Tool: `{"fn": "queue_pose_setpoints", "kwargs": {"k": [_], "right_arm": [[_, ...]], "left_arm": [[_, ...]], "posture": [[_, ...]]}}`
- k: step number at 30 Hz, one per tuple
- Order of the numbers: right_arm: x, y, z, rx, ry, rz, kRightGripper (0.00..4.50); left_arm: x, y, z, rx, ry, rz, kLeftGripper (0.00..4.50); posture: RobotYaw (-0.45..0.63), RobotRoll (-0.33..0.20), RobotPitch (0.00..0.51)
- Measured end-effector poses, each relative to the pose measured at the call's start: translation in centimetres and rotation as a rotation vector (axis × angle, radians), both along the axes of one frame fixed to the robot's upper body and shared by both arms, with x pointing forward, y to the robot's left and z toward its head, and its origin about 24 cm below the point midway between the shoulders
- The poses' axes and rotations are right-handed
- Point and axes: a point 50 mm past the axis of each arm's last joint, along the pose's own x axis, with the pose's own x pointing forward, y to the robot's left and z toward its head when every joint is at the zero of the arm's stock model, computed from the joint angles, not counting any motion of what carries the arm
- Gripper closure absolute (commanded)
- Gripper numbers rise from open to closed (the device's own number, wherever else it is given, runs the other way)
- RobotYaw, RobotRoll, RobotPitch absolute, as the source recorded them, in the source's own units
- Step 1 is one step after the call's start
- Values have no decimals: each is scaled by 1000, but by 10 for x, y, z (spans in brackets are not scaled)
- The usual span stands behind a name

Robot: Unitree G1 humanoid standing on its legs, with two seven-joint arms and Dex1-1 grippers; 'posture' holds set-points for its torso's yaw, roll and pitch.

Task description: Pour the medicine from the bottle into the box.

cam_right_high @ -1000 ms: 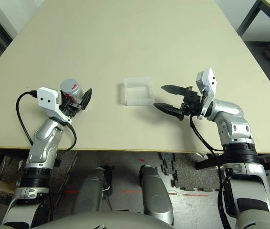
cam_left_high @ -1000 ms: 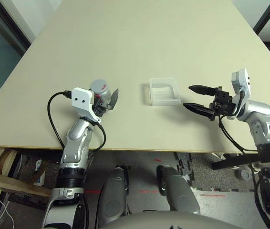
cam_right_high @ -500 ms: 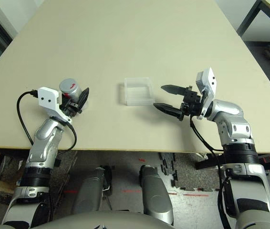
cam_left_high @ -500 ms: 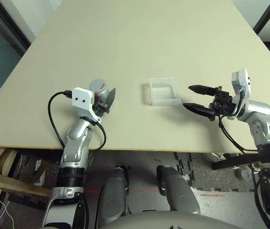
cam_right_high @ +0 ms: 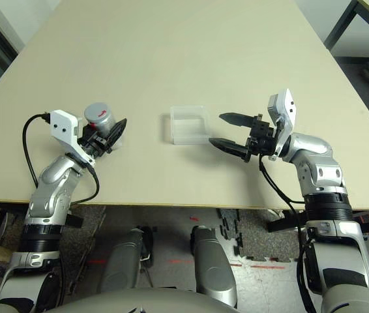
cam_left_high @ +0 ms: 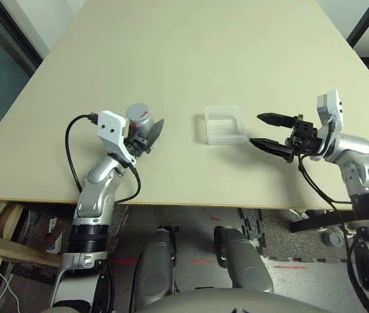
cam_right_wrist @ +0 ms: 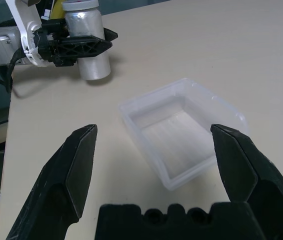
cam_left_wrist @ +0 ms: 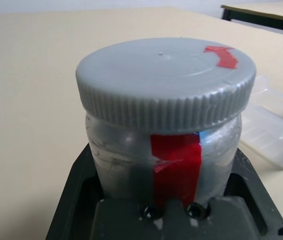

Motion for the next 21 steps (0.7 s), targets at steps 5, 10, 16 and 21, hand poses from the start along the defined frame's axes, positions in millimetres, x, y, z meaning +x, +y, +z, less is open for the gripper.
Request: {"fn": "queue_pose_setpoints", "kwargs": {"k": [5,10,16,21], "right_arm": [[4,3,10,1,-30,12,0],[7,9,22,17,-48,45,0],[9,20,35,28,-49,110,0],[9,38,44,31,-47,191,0]], "left_arm": [[4,-6,10,0,-26,-70,1871],[9,-14,14,6,-27,-126,1871],[18,-21,12,-2,-16,-161,1871],[20,-26,7,-2,-10,-187,1871]], "posture": [[-109,0,167],[-121,0,162],[-141,0,158],[-155,0,154]]}}
